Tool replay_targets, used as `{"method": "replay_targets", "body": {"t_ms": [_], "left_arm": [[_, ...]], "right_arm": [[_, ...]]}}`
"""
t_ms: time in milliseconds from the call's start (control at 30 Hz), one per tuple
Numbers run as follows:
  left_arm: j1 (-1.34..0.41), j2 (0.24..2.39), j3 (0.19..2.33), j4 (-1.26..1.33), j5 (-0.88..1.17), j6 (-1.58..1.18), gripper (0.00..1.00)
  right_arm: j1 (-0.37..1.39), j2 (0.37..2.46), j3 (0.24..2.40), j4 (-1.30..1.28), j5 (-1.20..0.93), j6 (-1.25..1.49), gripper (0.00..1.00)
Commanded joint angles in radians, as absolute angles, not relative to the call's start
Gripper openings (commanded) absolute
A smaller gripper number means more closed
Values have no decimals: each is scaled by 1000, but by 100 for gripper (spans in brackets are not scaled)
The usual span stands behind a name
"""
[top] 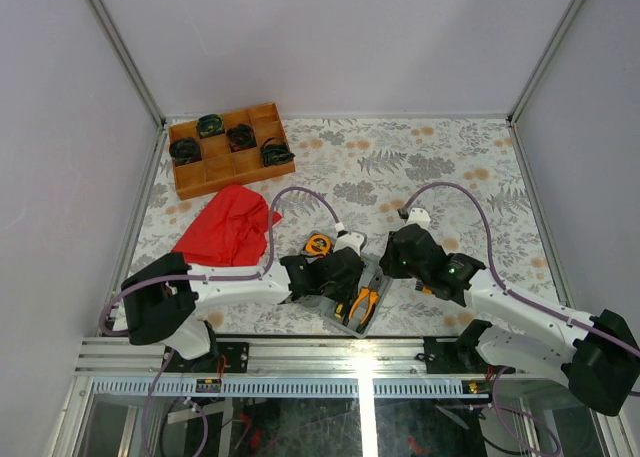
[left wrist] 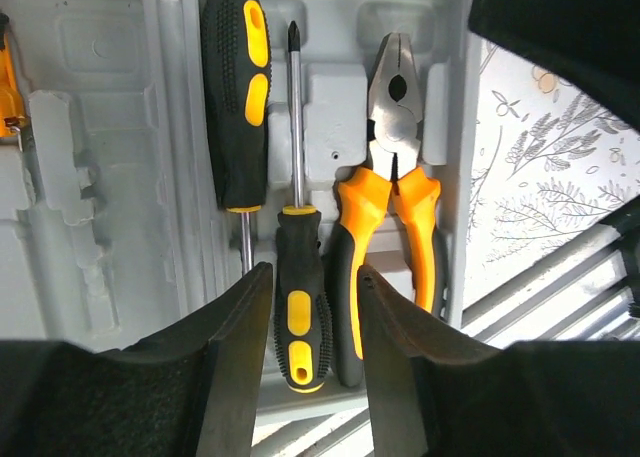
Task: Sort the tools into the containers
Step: Adjust the screwdriver in the storage box.
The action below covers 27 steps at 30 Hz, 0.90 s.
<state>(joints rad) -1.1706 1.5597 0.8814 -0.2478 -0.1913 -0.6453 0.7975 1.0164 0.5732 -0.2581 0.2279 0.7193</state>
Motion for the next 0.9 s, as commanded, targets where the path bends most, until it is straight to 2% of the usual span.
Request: {"method": "replay_targets", "body": {"t_ms": [0, 567, 867], "left_arm": [[-1167, 1517, 909, -305, -213, -639, 39], [-1168, 1506, 855, -373, -152, -644, 40], [-1174, 1561, 839, -345, -122, -646, 36]], "right_arm": [[801, 1010, 566, -244, 266, 727, 29], [801, 1024, 548, -220, 253, 735, 31], [801, 1036, 527, -199, 242, 742, 31]]}}
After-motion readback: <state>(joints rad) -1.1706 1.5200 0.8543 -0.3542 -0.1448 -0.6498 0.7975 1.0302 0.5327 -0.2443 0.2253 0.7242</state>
